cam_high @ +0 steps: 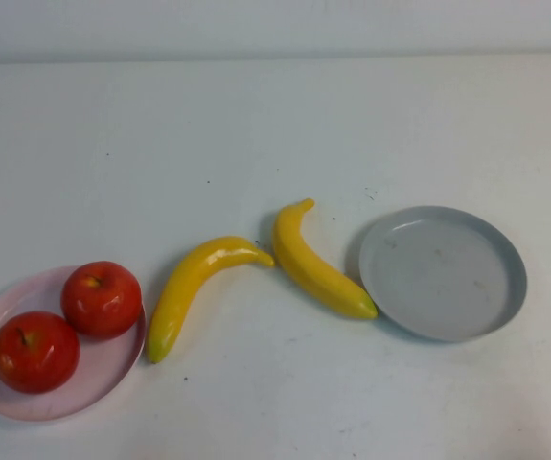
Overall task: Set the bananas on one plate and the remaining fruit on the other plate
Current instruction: Put another type of fruit in the right plate
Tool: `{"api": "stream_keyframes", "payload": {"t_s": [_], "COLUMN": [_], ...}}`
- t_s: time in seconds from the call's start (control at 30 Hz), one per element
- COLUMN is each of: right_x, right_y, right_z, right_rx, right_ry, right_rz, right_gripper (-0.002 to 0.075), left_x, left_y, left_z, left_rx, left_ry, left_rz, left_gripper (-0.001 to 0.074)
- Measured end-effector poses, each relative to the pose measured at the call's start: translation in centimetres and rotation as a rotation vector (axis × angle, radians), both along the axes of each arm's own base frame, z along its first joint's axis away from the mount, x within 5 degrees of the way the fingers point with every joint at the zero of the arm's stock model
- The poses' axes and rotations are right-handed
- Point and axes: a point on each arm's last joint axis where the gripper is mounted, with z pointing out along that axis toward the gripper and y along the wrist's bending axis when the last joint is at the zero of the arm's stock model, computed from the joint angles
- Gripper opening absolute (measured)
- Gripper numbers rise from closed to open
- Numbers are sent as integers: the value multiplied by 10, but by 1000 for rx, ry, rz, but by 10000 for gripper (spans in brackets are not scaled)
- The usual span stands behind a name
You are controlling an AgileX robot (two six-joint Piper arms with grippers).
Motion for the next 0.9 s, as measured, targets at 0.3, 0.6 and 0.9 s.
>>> {"api": "stream_keyframes", "payload": {"t_s": [0.3, 0.6, 0.9], "right_x": [0, 0, 0], "right_y": [0, 0, -4], "right_z": [0, 0, -1], "right_rx": [0, 0, -240], "right_ry": [0, 0, -20], "right_rz": [0, 0, 22], "right_gripper": [-17, -17, -17], "left_x": [0, 0, 0], "left_y": [0, 0, 0], "left_z": [-2, -2, -2], "left_rx": [7, 9, 10], "left_ry": [18, 19, 19], "left_rz": [1, 1, 2], "left_gripper": [3, 3, 3]}}
